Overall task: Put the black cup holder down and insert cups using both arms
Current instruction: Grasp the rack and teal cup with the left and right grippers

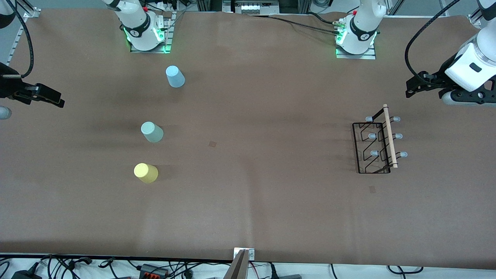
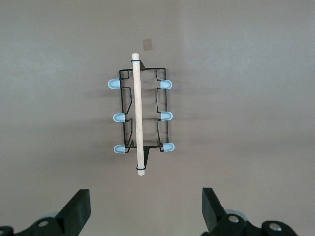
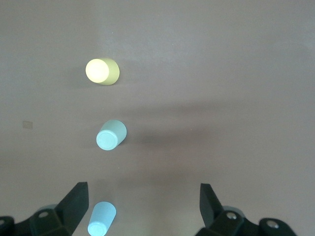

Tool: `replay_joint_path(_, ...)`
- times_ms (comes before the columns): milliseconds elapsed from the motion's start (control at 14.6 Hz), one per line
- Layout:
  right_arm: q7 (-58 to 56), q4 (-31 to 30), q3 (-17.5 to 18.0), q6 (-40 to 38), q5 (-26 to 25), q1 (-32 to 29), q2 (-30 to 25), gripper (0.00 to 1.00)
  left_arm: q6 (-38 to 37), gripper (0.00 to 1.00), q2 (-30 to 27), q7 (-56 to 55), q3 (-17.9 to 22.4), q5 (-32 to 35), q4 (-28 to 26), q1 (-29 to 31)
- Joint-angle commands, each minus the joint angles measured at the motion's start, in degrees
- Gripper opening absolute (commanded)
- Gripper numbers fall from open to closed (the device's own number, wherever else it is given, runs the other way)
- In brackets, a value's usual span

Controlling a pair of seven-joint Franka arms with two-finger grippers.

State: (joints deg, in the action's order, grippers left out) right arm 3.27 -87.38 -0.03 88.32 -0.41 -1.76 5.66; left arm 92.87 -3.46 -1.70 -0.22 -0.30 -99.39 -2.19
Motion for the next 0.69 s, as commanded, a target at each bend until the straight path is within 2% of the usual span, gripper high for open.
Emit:
replay_joint_path(0, -2.64, -5.92, 0.47, -0.52, 0.93, -0.52, -0.47, 1.0, -0.85, 1.0, -0.32, 0.38, -0.13, 0.47, 0.6, -0.1)
replay_joint_path(137, -3.54, -8.67, 0.65, 1.32, 0.93, -0.09, -1.26, 1.0, -1.02, 1.0, 0.47, 0.38, -0.13, 0.47, 0.6, -0.1)
replay_joint_path(274, -2.66, -13.92, 0.91, 5.25, 1.28, 0.87, -1.52, 1.0, -1.11, 1.0, 0.74, 0.47, -0.13, 0.56, 0.6, -0.18)
replay_joint_path(411, 0.13, -21.99, 1.35, 14.54, 2.08, 2.81, -3.19, 1.0, -3.81, 1.0, 3.89, 0.82, -0.13, 0.47, 1.99, -0.36)
replay_joint_path(617, 5.69, -31.69, 1.35, 26.78, 1.99, 5.27, -4.78, 1.0, -6.82, 1.0, 10.2, 0.91, -0.04, 0.56, 7.88, -0.19)
